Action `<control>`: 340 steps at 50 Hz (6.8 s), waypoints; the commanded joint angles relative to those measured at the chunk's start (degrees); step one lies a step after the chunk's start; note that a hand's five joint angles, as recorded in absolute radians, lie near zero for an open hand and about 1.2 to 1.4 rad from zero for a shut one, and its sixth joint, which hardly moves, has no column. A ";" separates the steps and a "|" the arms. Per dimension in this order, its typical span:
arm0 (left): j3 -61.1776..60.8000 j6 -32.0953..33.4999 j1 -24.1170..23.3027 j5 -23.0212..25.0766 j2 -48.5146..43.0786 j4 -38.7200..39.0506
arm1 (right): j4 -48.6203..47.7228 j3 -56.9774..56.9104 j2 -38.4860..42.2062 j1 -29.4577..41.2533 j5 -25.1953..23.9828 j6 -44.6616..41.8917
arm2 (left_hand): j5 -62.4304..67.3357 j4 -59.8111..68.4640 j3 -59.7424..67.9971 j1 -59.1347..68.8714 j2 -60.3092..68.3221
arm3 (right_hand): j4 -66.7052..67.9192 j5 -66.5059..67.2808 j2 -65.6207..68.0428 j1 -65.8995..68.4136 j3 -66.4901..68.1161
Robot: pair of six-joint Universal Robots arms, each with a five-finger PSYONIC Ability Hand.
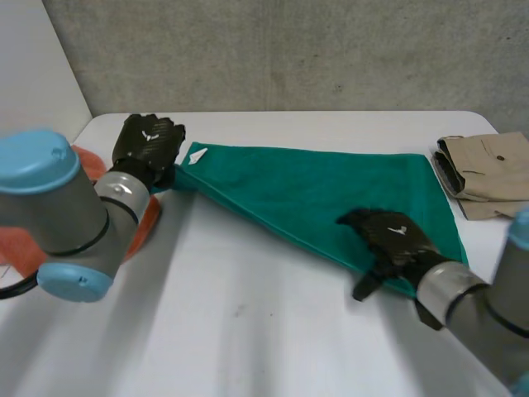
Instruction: Fold the laundry.
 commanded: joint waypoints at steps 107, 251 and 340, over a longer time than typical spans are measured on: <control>28.43 23.01 -2.56 -6.17 -31.40 2.16 | 15.81 -56.19 34.01 -9.59 14.23 -36.45 | 13.86 11.09 11.57 14.92 11.32 | 66.71 66.63 67.51 68.57 67.77; -5.12 -3.53 -10.48 -5.65 1.89 -2.67 | 2.27 -14.95 3.41 16.83 10.72 -37.22 | -56.14 -58.91 -58.43 -55.08 -58.68 | 66.71 66.63 67.51 68.57 67.77; 12.45 -5.64 -14.52 7.17 2.16 -21.65 | 2.55 -11.66 3.17 17.74 17.14 -8.32 | -54.41 -57.19 -56.70 -53.35 -56.96 | -3.29 -3.37 -2.49 -1.43 -2.23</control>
